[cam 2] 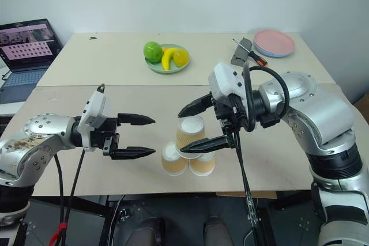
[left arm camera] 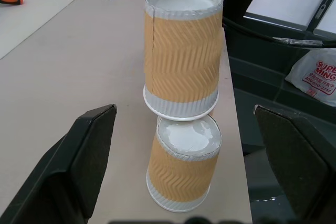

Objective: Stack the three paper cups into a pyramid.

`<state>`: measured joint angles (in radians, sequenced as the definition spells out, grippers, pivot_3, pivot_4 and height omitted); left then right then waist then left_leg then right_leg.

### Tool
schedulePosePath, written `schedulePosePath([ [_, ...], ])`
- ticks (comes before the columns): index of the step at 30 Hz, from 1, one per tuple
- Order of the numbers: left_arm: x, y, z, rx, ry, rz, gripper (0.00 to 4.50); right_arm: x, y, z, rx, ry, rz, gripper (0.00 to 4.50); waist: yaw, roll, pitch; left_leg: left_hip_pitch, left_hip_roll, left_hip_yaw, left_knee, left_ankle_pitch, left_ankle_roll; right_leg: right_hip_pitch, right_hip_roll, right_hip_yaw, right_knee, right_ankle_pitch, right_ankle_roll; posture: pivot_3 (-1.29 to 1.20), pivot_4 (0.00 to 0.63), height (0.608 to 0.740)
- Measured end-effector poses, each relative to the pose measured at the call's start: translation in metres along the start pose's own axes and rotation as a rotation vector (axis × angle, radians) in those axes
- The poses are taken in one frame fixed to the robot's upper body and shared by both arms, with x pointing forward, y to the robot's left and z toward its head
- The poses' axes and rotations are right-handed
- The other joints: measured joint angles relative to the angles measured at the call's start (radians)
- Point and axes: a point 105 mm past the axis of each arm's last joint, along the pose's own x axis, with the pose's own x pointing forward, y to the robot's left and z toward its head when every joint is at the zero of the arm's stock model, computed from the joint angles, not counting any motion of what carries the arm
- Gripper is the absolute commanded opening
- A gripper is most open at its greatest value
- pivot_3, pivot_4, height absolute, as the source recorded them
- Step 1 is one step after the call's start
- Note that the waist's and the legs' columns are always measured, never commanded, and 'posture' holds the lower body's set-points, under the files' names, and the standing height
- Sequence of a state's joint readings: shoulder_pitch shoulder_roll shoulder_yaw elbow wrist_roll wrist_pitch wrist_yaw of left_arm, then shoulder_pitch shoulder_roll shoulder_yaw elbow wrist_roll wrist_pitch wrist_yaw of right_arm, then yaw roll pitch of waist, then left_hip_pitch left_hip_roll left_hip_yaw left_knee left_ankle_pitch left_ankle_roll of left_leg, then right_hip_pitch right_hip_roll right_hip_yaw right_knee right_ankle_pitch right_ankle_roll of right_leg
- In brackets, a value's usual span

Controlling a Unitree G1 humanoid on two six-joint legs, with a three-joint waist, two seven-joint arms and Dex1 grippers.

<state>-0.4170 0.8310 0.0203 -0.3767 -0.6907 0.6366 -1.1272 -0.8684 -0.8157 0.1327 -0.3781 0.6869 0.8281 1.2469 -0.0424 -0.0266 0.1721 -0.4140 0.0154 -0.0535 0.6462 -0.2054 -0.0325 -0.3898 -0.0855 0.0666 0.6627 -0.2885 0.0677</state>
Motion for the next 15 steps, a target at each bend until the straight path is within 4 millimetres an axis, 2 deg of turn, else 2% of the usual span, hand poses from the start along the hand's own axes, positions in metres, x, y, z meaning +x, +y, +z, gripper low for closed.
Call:
schedulePosePath([
  [1, 0.000, 0.000, 0.000, 0.000, -0.001, 0.003, 4.50, -0.002, -0.004, 0.001, -0.003, 0.000, -0.025, 4.43, 0.000, 0.000, 0.000, 0.000, 0.000, 0.000, 0.000, 0.000, 0.000, 0.000, 0.000, 0.000, 0.000, 0.000, 0.000, 0.00, 0.150, 0.740],
  [4, 0.003, 0.009, 0.001, 0.001, -0.036, 0.075, 4.50, -0.023, -0.042, -0.002, 0.016, 0.002, -0.262, 4.43, 0.001, 0.000, 0.000, 0.000, 0.000, 0.000, 0.000, 0.000, 0.000, 0.001, 0.000, 0.000, 0.000, 0.000, 0.000, 0.00, 0.150, 0.740],
  [5, 0.004, 0.019, 0.001, -0.003, -0.064, 0.155, 4.50, -0.038, -0.062, -0.008, 0.055, -0.006, -0.396, 4.43, 0.004, 0.000, 0.000, 0.000, -0.001, 0.000, 0.000, 0.000, 0.000, 0.001, 0.000, 0.000, 0.000, 0.000, 0.000, 0.00, 0.150, 0.740],
  [6, 0.004, 0.025, 0.001, -0.005, -0.082, 0.198, 4.50, -0.046, -0.070, -0.011, 0.074, -0.015, -0.455, 4.43, 0.007, 0.000, 0.000, 0.000, -0.001, 0.000, 0.000, 0.000, 0.000, 0.001, -0.001, 0.000, 0.000, 0.000, 0.000, 0.00, 0.150, 0.740],
  [8, 0.001, 0.046, 0.001, -0.015, -0.135, 0.382, 4.50, -0.077, -0.093, -0.022, 0.132, -0.033, -0.666, 4.43, 0.012, -0.001, 0.000, -0.001, -0.001, 0.000, 0.000, 0.000, 0.000, -0.001, -0.002, 0.000, 0.000, 0.000, 0.000, 0.00, 0.150, 0.740],
  [9, -0.001, 0.053, 0.001, -0.022, -0.154, 0.449, 4.50, -0.089, -0.099, -0.027, 0.150, -0.037, -0.737, 4.43, 0.014, -0.001, 0.000, -0.002, -0.002, 0.000, 0.000, 0.000, 0.000, -0.001, -0.002, 0.000, 0.000, 0.000, 0.000, 0.00, 0.150, 0.740],
  [12, -0.010, 0.085, -0.003, -0.072, -0.230, 0.791, 4.50, -0.132, -0.110, -0.048, 0.201, -0.030, -0.986, 4.43, 0.026, -0.001, 0.000, -0.002, -0.003, 0.001, 0.000, 0.000, 0.000, -0.001, -0.004, 0.000, -0.001, 0.000, 0.000, 0.00, 0.150, 0.740],
  [15, -0.016, 0.100, -0.030, -0.183, -0.245, 1.100, 4.50, -0.168, -0.109, -0.089, 0.251, 0.084, -1.214, 4.43, 0.031, -0.002, 0.000, -0.002, -0.004, 0.001, 0.001, 0.000, 0.000, -0.001, -0.005, 0.000, 0.000, 0.000, 0.000, 0.00, 0.150, 0.740],
])
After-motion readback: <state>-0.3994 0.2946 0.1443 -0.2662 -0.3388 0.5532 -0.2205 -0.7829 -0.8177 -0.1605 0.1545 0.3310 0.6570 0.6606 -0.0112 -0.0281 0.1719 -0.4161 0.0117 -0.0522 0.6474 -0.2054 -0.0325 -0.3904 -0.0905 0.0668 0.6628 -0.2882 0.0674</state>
